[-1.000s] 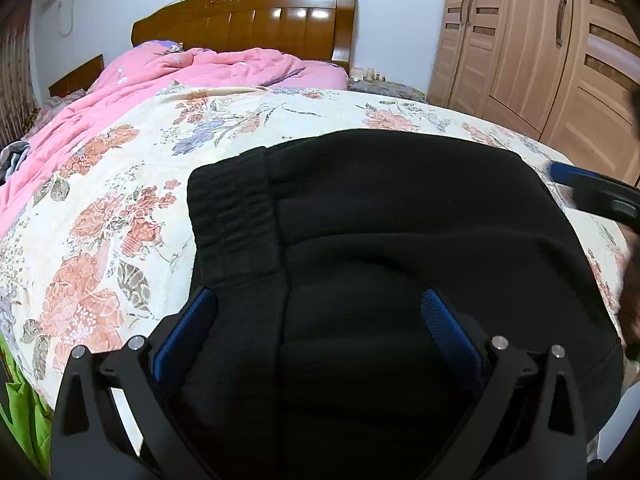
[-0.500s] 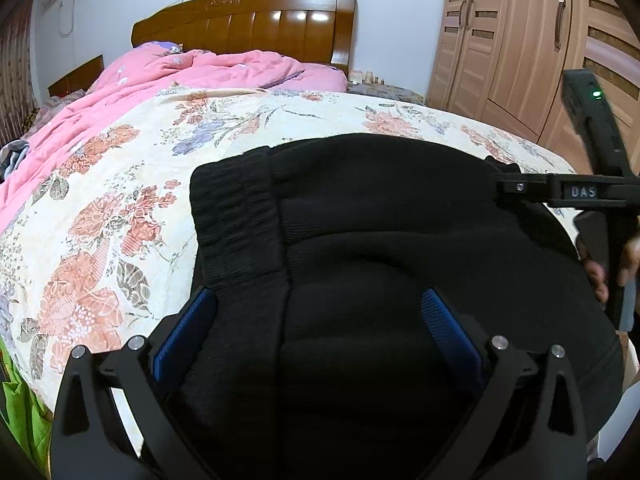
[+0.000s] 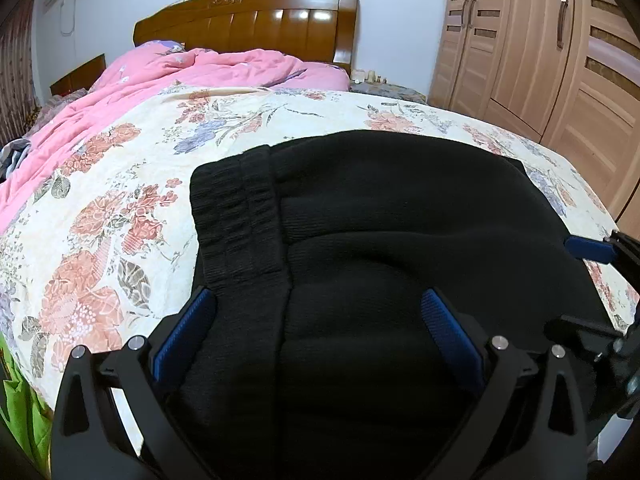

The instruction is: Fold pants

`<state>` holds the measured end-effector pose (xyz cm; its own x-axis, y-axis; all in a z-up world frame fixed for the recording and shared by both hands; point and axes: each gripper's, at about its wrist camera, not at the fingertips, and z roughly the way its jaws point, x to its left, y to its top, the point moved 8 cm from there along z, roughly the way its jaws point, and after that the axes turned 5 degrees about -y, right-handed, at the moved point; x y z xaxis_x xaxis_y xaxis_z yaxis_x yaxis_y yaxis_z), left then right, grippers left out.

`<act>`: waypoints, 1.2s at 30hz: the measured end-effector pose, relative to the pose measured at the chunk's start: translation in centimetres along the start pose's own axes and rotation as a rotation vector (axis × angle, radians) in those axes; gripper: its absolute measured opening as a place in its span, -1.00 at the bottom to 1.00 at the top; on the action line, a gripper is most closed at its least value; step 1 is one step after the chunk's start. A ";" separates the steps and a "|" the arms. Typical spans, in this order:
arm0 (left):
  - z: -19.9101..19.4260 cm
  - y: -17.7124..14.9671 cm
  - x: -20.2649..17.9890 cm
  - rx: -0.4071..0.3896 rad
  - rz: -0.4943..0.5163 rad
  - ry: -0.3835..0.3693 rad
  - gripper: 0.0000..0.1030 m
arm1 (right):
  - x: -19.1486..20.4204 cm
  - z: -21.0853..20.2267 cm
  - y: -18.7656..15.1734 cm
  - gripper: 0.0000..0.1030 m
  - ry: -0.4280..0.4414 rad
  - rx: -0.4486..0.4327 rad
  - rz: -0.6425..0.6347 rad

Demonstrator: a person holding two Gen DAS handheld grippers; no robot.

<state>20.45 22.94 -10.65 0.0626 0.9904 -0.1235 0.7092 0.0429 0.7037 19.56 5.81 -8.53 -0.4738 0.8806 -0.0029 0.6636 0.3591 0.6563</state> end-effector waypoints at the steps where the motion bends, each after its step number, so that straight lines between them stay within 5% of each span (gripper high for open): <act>1: 0.0 0.0 0.0 0.005 0.000 0.000 0.97 | -0.2 -0.8 0.2 0.88 -0.034 -0.004 0.018; 5: -2.1 0.3 0.6 0.063 -0.044 0.065 0.96 | 1.6 -5.1 -0.3 0.89 -0.019 -0.123 -0.041; 6: -3.9 1.1 0.6 0.024 -0.078 0.065 0.96 | 1.9 -5.4 -0.9 0.89 -0.025 -0.132 -0.054; 10: -8.1 5.7 -2.2 -0.121 -0.086 -0.124 0.96 | 2.3 -2.9 -2.9 0.90 -0.005 -0.070 -0.062; 14: -3.7 8.9 -5.1 -0.039 0.060 -0.145 0.96 | 1.6 -2.3 -3.0 0.91 0.067 -0.060 0.006; 18: 4.2 6.8 -3.4 0.165 0.077 -0.056 0.96 | 1.7 -2.1 -3.0 0.91 0.065 -0.046 0.003; 22: 3.5 6.6 -2.1 0.101 -0.038 -0.162 0.96 | 1.6 -1.8 -3.0 0.92 0.081 -0.041 0.013; 31: 1.5 6.7 -1.5 0.025 -0.106 -0.264 0.96 | 1.5 -2.1 -2.8 0.91 0.057 -0.057 0.016; 33: -1.4 6.8 -1.6 -0.048 -0.103 -0.206 0.96 | 1.5 -3.2 -2.8 0.91 0.023 -0.076 0.024; 36: -4.6 5.0 -1.4 -0.093 -0.027 -0.008 0.96 | 1.8 -5.2 -3.1 0.91 0.023 -0.152 0.018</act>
<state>20.65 22.36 -3.75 0.0501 0.9876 -0.1487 0.6421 0.0821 0.7622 13.63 4.65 -6.67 -0.4764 0.8788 0.0262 0.5781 0.2907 0.7624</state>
